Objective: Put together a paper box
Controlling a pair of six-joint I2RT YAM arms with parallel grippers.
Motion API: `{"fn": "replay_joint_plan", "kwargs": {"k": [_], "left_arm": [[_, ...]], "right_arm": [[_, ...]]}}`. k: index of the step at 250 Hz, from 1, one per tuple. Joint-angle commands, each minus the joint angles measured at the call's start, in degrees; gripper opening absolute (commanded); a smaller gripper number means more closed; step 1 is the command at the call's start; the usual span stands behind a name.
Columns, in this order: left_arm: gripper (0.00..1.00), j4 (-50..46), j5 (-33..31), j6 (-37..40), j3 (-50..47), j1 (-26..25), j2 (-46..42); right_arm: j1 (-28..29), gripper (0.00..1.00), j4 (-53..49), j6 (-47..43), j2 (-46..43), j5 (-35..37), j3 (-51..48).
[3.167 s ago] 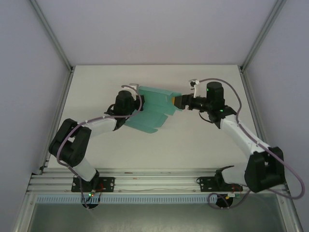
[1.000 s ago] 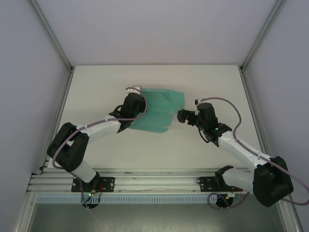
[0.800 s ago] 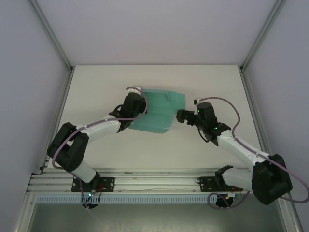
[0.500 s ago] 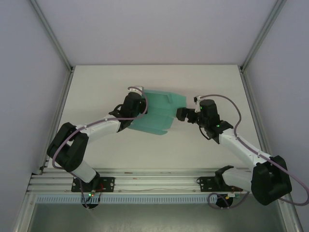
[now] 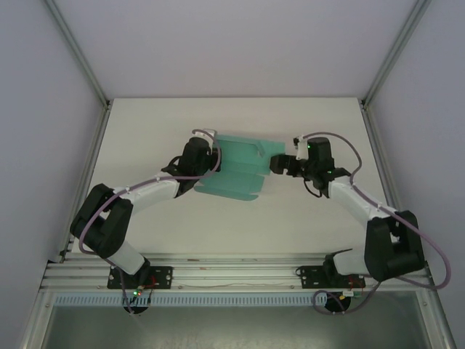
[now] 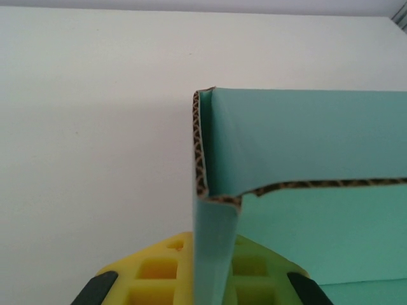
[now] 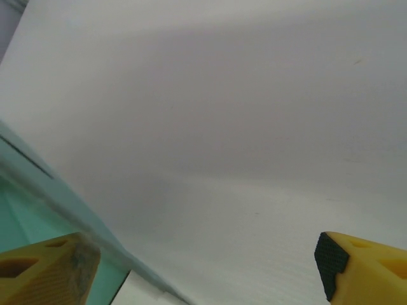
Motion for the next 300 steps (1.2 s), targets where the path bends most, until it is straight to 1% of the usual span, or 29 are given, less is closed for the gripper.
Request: {"fn": "replay_joint_plan", "kwargs": {"k": [1,7,20,28,34,40,62,77,89,111,144,166,197,209,226,241,255,271,284,292,300], "left_arm": [[0.0,6.04,6.57,-0.35,0.12,-1.33,-2.46],[0.0,6.06,6.64,-0.28,0.06,-1.35,-2.34],[0.0,5.65,6.92,0.02,0.42,-1.35,-2.23],[0.0,5.3,7.0,0.2,0.63,-1.35,-2.11],[0.0,5.07,6.99,0.33,0.63,-1.35,-2.08],[0.0,4.96,6.99,0.47,0.64,-1.34,-1.99],[0.0,5.35,6.91,0.6,0.25,-1.28,-1.89],[0.0,5.82,7.06,0.61,0.04,-1.26,-1.72],[0.0,6.18,7.42,0.81,0.09,-1.26,-1.38],[0.0,6.37,7.96,1.31,0.6,-1.26,-0.37],[0.0,6.41,8.75,1.48,1.44,-1.05,1.03],[0.0,6.43,9.1,1.36,1.88,-0.8,1.87],[0.0,7.48,10.27,1.41,2.33,-0.65,2.72],[0.0,7.93,10.57,1.45,2.69,-0.65,3.11],[0.0,8.84,11.6,1.26,3.01,-0.65,3.72],[0.0,9.24,12.36,1.05,3.56,-0.65,4.23],[0.0,9.07,12.02,0.89,4.12,-0.65,4.62],[0.0,8.27,10.85,1.06,4.43,-0.66,4.54],[0.0,7.5,8.89,0.88,4.43,-0.65,4.1],[0.0,6.5,6.89,0.43,4.48,-0.65,3.83],[0.0,5.1,4.34,-0.52,4.69,-0.65,3.53]], "right_arm": [[0.72,0.77,4.23,-4.05,3.43,-13.29,0.94],[0.75,0.68,5.2,-4.09,4.11,-14.35,1.03],[0.62,0.44,6.81,-5.24,5.24,-17.93,1.36],[0.61,0.27,8.91,-4.9,5.72,-19.55,1.23],[0.65,0.19,10.48,-4.53,5.73,-20.65,1.04],[0.65,0.15,11.66,-4.57,5.82,-21.6,0.93],[0.7,0.08,13.16,-5.22,5.55,-25.03,1.27],[0.68,0.05,13.46,-5.75,5.12,-28.96,1.57],[0.7,0.0,13.56,-5.98,4.59,-32.03,1.91],[0.74,0.0,13.46,-6.66,3.41,-36.74,1.93],[0.73,0.0,11.58,-9.48,0.35,-39.24,1.15],[0.69,0.0,8.94,-13.33,-1.84,-43.17,0.65],[0.79,0.0,7.92,-14.22,-2.62,-48.9,0.72],[0.77,0.0,5.58,-15.36,-2.39,-49.54,1.41],[0.79,0.0,-0.29,-20.68,-1.64,-50.84,2.86],[0.83,0.0,-1.37,-20.77,-0.93,-49.81,3.57],[0.82,0.0,-1.11,-19.22,-0.7,-46.98,3.79],[0.7,0.04,-0.76,-16.76,-1.08,-41.52,3.93],[0.74,0.05,-2.6,-16.84,-1.93,-36.17,4.18],[0.76,0.1,-3.41,-16.56,-2.63,-32.46,4.1],[0.75,0.21,-4.16,-15.94,-3.38,-28.48,3.89]]}}
